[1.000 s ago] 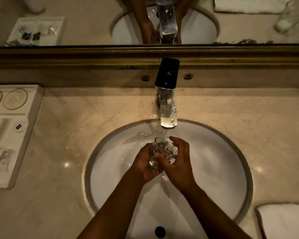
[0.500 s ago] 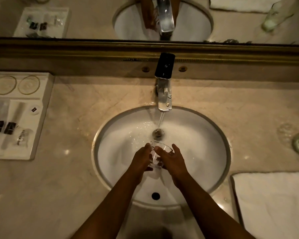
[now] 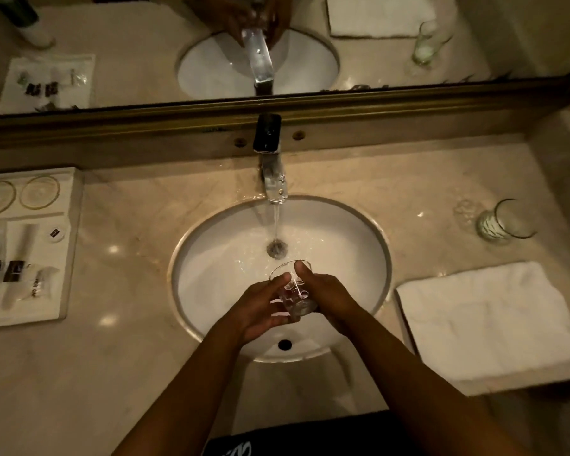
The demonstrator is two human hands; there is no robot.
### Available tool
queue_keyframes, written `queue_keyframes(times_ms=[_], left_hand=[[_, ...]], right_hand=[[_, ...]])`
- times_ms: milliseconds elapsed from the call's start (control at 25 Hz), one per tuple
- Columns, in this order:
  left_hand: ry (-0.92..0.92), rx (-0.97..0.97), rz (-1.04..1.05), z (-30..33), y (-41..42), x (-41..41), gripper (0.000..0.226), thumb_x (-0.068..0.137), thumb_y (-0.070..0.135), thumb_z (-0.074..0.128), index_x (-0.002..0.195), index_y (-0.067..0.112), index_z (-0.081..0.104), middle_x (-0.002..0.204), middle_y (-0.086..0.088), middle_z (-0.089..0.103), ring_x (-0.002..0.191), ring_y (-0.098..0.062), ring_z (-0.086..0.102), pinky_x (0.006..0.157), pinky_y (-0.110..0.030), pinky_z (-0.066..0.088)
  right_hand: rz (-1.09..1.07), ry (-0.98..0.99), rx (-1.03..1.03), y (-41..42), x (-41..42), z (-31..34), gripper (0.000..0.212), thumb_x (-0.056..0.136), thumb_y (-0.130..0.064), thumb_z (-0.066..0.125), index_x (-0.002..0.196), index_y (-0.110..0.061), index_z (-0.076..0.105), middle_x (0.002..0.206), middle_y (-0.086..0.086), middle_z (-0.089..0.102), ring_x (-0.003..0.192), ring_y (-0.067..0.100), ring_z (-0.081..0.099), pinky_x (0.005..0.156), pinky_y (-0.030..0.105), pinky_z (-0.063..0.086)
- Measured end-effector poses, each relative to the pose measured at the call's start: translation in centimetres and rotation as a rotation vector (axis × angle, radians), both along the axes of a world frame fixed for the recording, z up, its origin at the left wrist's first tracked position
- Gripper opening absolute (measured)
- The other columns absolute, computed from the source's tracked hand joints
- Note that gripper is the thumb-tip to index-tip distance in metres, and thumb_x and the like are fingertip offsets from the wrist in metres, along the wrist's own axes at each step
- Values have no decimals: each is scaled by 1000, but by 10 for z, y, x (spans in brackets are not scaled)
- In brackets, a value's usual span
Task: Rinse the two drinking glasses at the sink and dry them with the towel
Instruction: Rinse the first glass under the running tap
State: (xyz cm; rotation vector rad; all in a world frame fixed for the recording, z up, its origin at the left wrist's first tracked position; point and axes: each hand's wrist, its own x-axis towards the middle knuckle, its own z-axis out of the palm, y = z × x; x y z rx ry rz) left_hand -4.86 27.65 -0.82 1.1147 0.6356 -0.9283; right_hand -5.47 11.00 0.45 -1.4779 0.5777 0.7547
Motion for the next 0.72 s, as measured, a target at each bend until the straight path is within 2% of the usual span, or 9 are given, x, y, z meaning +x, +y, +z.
queue_keyframes(times_ms=[80,200,280,360,440,560,640,720], left_hand=[[-66,-36,-15,4,-5,0,37,89,28,74,115,2,71,112,-23,75,102,-37,74,86,-47,61],[-155,-60,-136,14,-22,6,38,84,22,77,114,0,70,111,-21,75,96,-32,74,86,-44,60],[-231,3,-205,16,-40,13,52,77,21,86,121,4,65,119,-22,71,97,-30,73,89,-45,60],[-316,135,-236,16,-63,20,78,60,30,94,127,13,59,123,-20,63,101,-28,71,93,-48,60],[-463,290,-310,20,-90,27,89,51,39,91,129,21,53,116,-8,59,99,-20,66,90,-39,60],[-649,383,-382,22,-139,38,88,54,33,90,130,25,47,117,-2,55,100,-18,65,82,-28,57],[-733,414,-427,20,-171,50,90,53,31,89,130,27,44,124,-4,52,105,-20,65,85,-30,58],[-806,459,-484,16,-199,62,94,52,30,87,134,25,41,130,-6,49,110,-22,62,92,-37,58]], right_hand=[[9,-58,44,-6,-4,7,68,81,-72,62,106,-10,75,100,11,78,95,28,75,92,45,58],[-33,-135,39,-29,-8,16,51,90,-58,61,100,-11,77,97,10,78,93,24,75,86,38,57],[-56,-209,54,-51,-11,16,45,90,-55,62,99,-14,78,100,12,77,98,29,72,88,41,55],[-111,-249,80,-76,-12,14,40,89,-51,67,103,-15,77,106,14,75,108,36,67,97,47,51],[-201,-261,65,-103,-12,14,28,91,-38,69,105,-15,77,108,10,76,110,33,68,99,46,50],[-456,-213,1,-156,-12,11,19,93,-22,67,107,-12,76,104,8,77,104,29,71,93,42,54],[-639,-190,-15,-194,-12,8,16,95,-15,65,104,-8,74,99,14,77,93,32,72,82,39,56],[-742,-191,-89,-226,-13,9,15,96,-10,60,103,-6,73,95,18,74,76,27,68,72,36,55]])
